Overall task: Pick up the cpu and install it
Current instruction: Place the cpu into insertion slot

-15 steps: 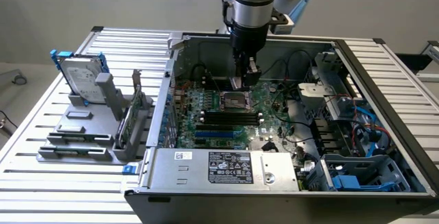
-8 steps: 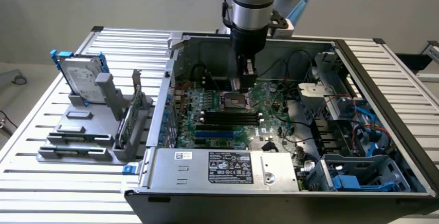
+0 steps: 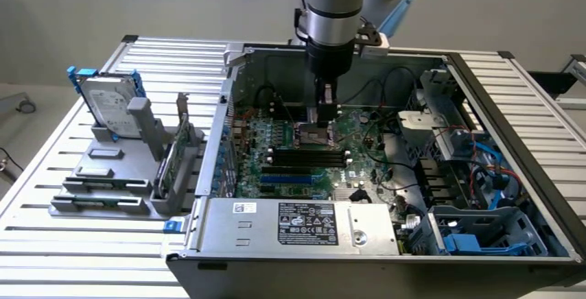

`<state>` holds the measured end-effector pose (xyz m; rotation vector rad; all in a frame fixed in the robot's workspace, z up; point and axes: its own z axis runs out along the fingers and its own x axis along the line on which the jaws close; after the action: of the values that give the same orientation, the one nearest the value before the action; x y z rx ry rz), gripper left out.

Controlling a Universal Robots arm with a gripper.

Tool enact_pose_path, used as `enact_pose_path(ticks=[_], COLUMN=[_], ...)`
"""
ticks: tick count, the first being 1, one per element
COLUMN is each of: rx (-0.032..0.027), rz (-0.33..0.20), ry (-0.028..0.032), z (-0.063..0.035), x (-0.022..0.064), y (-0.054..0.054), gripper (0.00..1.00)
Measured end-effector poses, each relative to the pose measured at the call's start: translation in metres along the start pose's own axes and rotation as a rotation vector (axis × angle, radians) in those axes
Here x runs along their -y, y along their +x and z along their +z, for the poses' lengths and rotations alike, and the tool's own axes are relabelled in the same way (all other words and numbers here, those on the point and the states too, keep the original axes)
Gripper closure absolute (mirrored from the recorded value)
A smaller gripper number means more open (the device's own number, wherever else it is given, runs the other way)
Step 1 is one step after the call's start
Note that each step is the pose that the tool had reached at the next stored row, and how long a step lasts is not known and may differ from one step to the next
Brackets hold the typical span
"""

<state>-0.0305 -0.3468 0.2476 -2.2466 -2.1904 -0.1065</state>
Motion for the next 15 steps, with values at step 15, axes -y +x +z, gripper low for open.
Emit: enact_pose_path(ticks=[15], rx=[-0.0020], rz=[0.031], ry=[-0.0842], z=[0.0120], x=[0.0266], y=[0.001], gripper=[0.45])
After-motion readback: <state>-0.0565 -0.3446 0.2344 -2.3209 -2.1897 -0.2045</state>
